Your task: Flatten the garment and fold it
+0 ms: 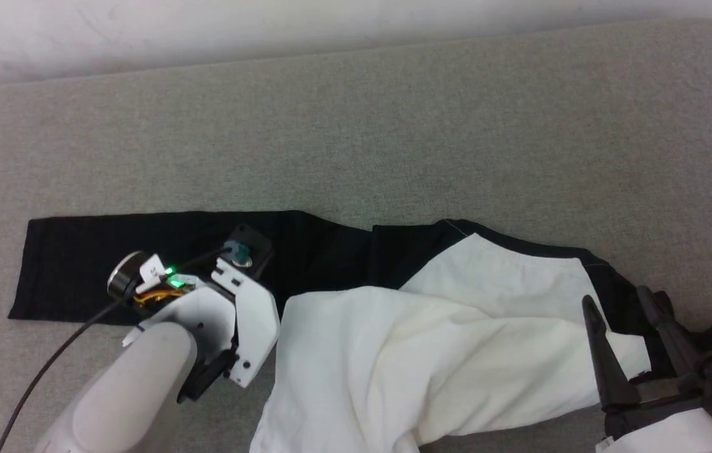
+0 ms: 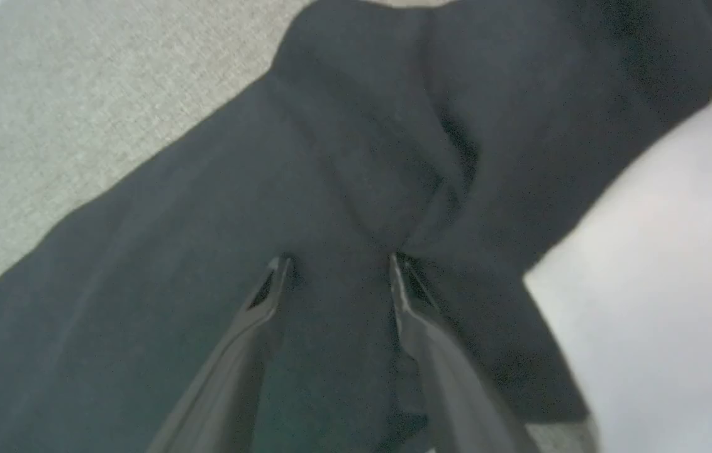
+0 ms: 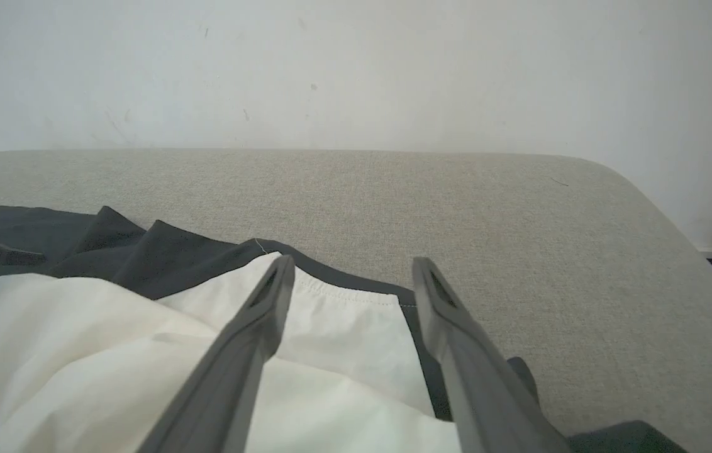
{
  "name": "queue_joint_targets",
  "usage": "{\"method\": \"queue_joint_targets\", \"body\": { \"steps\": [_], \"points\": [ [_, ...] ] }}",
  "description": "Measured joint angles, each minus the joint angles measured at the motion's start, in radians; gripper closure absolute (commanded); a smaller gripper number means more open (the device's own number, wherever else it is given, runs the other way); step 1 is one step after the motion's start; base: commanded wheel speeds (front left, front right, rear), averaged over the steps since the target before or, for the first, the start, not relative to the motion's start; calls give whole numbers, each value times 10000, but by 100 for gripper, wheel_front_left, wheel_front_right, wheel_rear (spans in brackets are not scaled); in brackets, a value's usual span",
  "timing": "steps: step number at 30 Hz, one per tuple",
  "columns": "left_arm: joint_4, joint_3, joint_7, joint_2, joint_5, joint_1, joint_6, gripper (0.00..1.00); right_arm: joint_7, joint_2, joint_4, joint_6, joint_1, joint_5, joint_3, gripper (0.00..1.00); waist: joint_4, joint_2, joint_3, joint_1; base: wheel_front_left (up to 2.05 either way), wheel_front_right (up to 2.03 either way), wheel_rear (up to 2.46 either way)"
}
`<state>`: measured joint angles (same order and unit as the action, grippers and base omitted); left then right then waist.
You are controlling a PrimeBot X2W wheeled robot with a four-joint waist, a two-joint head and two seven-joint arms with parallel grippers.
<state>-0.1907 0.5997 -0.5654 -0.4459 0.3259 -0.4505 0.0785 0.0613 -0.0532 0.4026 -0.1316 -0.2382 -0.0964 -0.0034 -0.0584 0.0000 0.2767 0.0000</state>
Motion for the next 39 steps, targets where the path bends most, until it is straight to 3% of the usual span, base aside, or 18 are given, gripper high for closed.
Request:
{"method": "queue_joint_targets", "body": {
  "steps": [3, 10, 15, 20, 24, 28, 29, 30, 31, 39],
  "points": [
    [-213, -134, 433, 205, 259, -117, 27, 100, 25, 2, 54, 0, 88, 0, -48, 0, -44, 0, 144, 1, 0, 0, 0],
    [-86, -1214, 1360, 686, 1239, -199, -397, 100, 174, 0, 104, 0, 87, -2, -201, 0, 214, 0, 75, 2, 0, 0, 0],
    [978, -2811, 1659, 2, 1511, -854, -1304, 100, 188, 0, 153, 0, 97, -13, -184, 0, 437, 0, -21, 1, 0, 0, 0],
    [1680, -4368, 1885, -1012, 1356, -594, -2732, 100, 171, 2, 150, 0, 120, -21, -213, 0, 494, 0, 133, 1, 0, 0, 0],
    [1582, -4836, 2155, -1189, 1561, 708, -2993, 100, 171, 2, 81, 0, 133, -19, -222, 0, 537, 0, 323, 0, 0, 0, 0],
    [1342, -4792, 2451, -637, 1871, 1576, -3014, 100, 182, 2, 8, 0, 256, -13, -186, 0, 632, 0, 446, 0, 0, 0, 0],
    [1327, -4780, 2569, -508, 1904, 1675, -3045, 78, 190, 2, 4, 0, 300, -10, -176, 0, 663, 0, 459, 0, 0, 0, 0],
    [1329, -4782, 2696, -389, 1941, 1736, -3087, 42, 209, 2, 0, 0, 329, 2, -144, 0, 696, 0, 468, 0, 0, 0, 0],
    [1375, -4788, 2790, -286, 1979, 1774, -3099, 0, 261, 2, -12, 0, 336, 8, -125, 0, 729, 0, 466, 1, 0, 0, 0],
    [2550, -5049, 3597, -150, 2082, 1510, -3196, 0, 364, 4, -132, 0, 325, 86, -90, 0, 890, 0, 8, -1, 0, 0, 0]
  ]
}}
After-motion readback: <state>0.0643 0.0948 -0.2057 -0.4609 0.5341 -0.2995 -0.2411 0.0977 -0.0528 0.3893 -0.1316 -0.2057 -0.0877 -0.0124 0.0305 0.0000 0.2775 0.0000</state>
